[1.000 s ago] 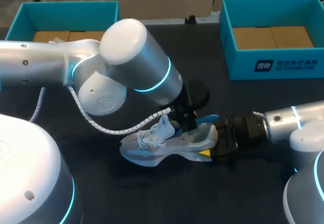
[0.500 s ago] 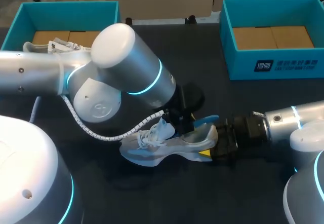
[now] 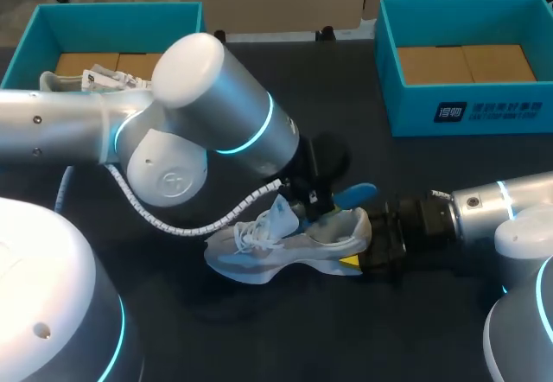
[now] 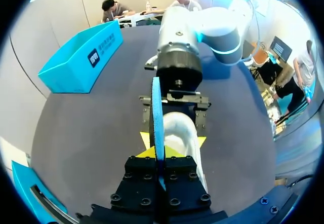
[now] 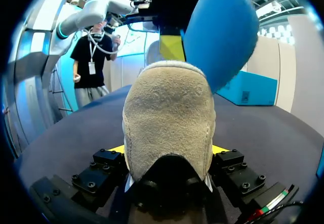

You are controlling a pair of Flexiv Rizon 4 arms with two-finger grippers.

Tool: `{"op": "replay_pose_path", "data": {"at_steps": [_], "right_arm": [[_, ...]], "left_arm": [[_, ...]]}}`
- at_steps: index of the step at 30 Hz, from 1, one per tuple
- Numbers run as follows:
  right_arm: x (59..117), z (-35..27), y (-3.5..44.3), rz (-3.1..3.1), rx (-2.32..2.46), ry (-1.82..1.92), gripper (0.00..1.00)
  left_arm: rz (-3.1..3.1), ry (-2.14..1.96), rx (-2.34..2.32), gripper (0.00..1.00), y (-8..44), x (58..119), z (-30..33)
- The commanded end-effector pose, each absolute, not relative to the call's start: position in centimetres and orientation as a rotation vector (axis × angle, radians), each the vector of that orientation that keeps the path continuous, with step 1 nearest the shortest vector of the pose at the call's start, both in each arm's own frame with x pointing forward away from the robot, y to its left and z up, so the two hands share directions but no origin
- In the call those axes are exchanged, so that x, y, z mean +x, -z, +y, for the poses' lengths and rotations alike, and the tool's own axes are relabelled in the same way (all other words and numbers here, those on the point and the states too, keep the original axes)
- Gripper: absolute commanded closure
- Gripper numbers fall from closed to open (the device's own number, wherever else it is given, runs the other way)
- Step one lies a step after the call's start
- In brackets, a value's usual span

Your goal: Take the shoe out of the shoebox, open the shoe tongue, remove and reinsert the insole, then place the shoe into the shoebox

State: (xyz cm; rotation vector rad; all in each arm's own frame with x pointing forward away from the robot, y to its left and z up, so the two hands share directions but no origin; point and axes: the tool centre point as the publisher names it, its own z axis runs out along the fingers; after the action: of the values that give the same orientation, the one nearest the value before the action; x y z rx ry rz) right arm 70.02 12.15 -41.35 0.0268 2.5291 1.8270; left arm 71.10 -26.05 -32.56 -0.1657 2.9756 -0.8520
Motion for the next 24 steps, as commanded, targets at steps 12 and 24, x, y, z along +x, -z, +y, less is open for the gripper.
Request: {"op": "replay_pose_path", "data": {"at_steps": [12, 24], "right_arm": [[69.9, 12.4, 41.6, 2.531, 0.027, -1.823, 1.00], [69.9, 12.4, 41.6, 2.531, 0.027, -1.823, 1.00]], "left_arm": [[3.008, 0.974, -0.193, 1.00, 27.9, 69.7, -29.1], [3.095, 1.268, -0.131, 1.00, 21.4, 67.1, -30.8]]}}
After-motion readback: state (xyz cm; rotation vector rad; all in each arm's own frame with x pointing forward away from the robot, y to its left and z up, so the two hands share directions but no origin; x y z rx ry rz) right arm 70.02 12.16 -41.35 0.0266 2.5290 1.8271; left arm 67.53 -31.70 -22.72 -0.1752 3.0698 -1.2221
